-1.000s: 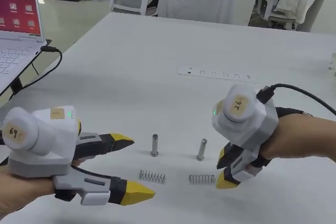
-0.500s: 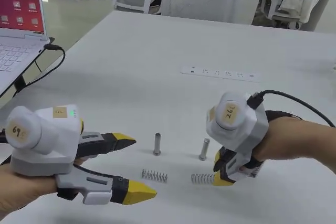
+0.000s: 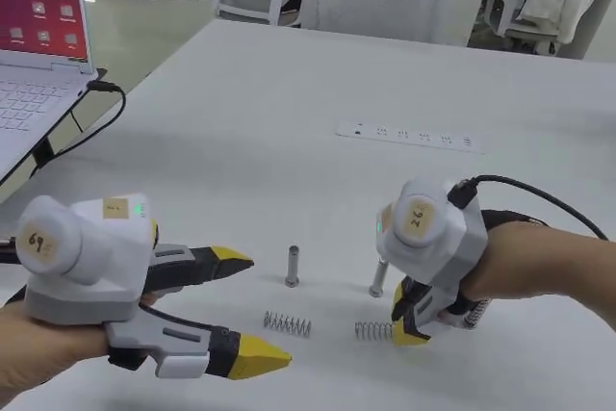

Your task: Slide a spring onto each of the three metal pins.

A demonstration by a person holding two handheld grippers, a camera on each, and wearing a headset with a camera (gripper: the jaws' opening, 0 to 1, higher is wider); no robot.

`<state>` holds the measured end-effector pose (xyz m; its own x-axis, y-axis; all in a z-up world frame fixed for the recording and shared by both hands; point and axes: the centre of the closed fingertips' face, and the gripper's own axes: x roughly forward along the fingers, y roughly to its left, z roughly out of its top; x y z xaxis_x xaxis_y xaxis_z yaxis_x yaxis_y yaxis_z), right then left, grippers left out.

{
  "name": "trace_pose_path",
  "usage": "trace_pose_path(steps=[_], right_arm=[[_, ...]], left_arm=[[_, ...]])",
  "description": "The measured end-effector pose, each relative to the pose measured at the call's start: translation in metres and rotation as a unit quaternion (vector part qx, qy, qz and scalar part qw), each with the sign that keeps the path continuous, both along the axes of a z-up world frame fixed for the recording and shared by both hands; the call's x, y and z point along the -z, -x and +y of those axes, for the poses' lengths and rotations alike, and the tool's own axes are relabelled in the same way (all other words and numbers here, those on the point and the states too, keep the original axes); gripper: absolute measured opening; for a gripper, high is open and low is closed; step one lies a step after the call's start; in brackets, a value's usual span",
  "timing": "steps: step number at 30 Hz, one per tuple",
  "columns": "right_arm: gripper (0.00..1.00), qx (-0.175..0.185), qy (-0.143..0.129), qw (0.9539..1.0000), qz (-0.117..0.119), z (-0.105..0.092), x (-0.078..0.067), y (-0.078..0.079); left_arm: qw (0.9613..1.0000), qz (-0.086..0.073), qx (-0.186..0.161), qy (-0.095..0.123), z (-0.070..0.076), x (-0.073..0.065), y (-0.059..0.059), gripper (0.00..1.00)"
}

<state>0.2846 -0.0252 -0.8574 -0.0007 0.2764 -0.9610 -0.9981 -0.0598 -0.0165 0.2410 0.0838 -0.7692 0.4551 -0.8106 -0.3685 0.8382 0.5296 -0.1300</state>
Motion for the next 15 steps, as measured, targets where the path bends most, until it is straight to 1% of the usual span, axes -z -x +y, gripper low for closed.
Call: trace_pose_path(steps=[6, 15], right_arm=[[0.10, -0.004, 0.006, 1.0000, -0.002, -0.0014, 0.0030, 0.0002], [0.09, -0.003, 0.004, 1.0000, -0.002, -0.0017, 0.0039, 0.0000]], left_arm=[[1.0000, 0.001, 0.002, 0.000, -0.0006, 0.0003, 0.0008, 0.67], [1.0000, 0.002, 0.004, -0.001, -0.0007, 0.0012, 0.0016, 0.66]])
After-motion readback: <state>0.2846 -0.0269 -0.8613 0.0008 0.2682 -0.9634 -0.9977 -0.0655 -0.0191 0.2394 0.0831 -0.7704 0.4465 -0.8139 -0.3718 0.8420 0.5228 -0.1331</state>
